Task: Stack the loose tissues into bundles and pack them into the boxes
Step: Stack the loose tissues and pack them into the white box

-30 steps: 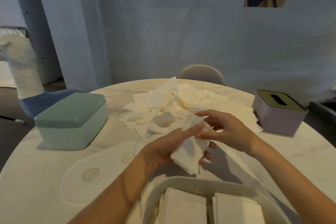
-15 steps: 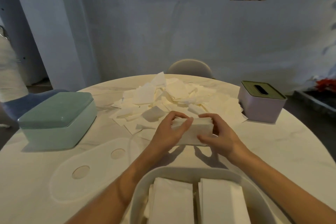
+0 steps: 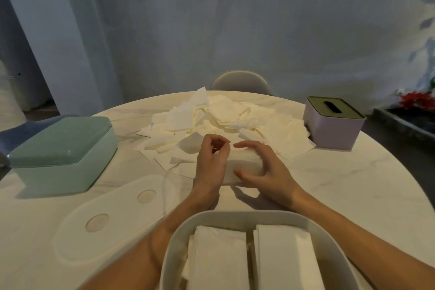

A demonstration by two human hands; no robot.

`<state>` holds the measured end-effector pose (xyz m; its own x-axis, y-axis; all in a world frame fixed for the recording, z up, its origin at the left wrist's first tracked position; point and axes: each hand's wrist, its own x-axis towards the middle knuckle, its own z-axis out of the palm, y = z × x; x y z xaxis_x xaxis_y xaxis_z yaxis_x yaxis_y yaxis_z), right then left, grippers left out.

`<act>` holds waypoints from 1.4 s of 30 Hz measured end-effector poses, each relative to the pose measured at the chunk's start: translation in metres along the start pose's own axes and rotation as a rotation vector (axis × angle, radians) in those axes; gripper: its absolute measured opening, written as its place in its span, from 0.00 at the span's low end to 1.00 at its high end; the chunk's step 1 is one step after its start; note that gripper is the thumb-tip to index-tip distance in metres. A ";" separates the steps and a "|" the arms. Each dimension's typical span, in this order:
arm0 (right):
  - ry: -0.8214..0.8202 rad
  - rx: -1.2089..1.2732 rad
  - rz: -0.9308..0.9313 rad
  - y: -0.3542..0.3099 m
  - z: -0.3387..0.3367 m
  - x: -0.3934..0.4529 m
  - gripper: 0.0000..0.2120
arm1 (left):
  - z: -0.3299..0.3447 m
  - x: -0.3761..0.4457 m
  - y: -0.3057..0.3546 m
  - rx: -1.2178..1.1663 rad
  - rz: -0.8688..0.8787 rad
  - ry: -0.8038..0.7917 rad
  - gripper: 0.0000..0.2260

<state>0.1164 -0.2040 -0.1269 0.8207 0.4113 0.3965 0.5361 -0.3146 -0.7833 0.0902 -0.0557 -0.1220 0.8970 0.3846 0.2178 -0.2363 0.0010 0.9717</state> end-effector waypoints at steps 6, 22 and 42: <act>-0.066 0.090 0.015 0.000 -0.006 -0.003 0.27 | 0.003 -0.001 0.004 0.003 -0.004 -0.009 0.07; -0.115 -0.157 -0.095 0.023 -0.024 -0.002 0.23 | -0.025 0.011 0.011 0.380 0.102 -0.376 0.15; -0.098 -0.053 0.014 -0.050 -0.070 -0.016 0.18 | -0.050 -0.002 0.078 0.677 0.316 -0.484 0.11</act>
<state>0.0906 -0.2549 -0.0600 0.8063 0.4873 0.3354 0.5368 -0.3644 -0.7610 0.0516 -0.0101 -0.0510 0.9232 -0.1579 0.3505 -0.3653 -0.6440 0.6721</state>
